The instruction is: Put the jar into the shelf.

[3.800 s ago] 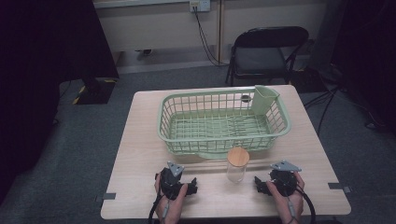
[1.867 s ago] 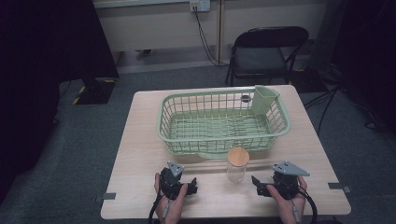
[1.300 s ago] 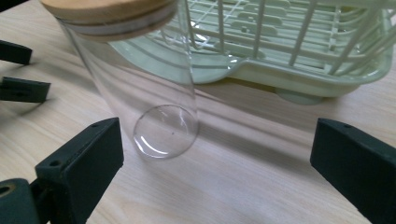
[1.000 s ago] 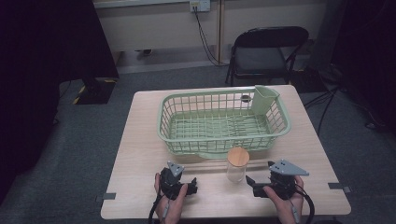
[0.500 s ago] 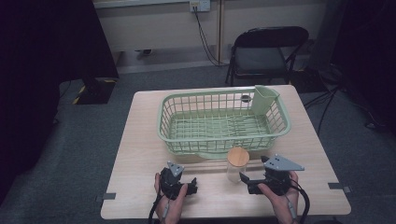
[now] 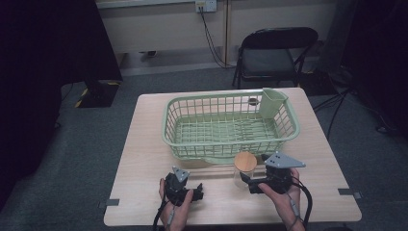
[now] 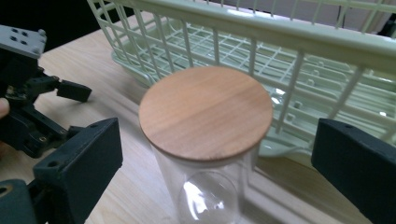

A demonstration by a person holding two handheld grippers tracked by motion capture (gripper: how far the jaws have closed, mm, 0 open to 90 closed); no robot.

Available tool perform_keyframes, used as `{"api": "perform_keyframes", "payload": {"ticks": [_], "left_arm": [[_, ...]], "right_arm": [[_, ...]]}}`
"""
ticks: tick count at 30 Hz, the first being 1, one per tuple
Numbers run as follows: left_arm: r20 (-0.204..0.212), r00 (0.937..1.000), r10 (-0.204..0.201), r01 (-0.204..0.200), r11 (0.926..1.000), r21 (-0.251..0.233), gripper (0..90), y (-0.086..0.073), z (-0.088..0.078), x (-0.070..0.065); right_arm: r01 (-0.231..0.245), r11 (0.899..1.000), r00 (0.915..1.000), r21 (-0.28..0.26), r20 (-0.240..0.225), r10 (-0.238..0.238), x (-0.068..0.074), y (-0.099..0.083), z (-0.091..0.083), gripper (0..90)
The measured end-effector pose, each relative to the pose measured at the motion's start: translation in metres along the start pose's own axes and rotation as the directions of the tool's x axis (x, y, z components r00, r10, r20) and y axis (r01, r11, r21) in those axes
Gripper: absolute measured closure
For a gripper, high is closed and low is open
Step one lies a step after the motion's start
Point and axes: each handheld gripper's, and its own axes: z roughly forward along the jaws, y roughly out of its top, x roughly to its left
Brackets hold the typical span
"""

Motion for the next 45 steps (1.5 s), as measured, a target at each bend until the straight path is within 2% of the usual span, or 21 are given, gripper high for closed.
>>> {"api": "perform_keyframes", "payload": {"ticks": [6, 12, 27, 33, 45], "left_arm": [[0.0, 1.0, 0.0, 0.0, 1.0, 0.0, 0.4, 0.0, 0.0, 0.0], [0.0, 1.0, -0.001, 0.001, 1.0, -0.001, 0.4, 0.0, 0.0, 0.0], [0.0, 1.0, 0.0, 0.0, 1.0, 0.0, 0.4, 0.0, 0.0, 0.0], [0.0, 1.0, 0.0, 0.0, 1.0, 0.0, 0.4, 0.0, 0.0, 0.0], [0.0, 1.0, 0.0, 0.0, 1.0, 0.0, 0.4, 0.0, 0.0, 0.0]], "right_arm": [[0.03, 1.0, 0.9994, 0.006, -0.019, -0.03, 0.002, 0.007, 0.007, 1.3], [0.041, 0.999, 0.9987, 0.018, -0.031, -0.04, 0.002, 0.01, 0.016, 2.5], [0.057, 0.998, 0.9975, 0.031, -0.043, -0.056, -0.001, 0.01, 0.031, 17.5], [0.075, 0.996, 0.9967, 0.043, -0.034, -0.074, 0.001, 0.009, 0.034, 22.9], [0.091, 0.995, 0.9955, 0.042, -0.031, -0.09, 0.001, 0.01, 0.032, 23.5]]}}
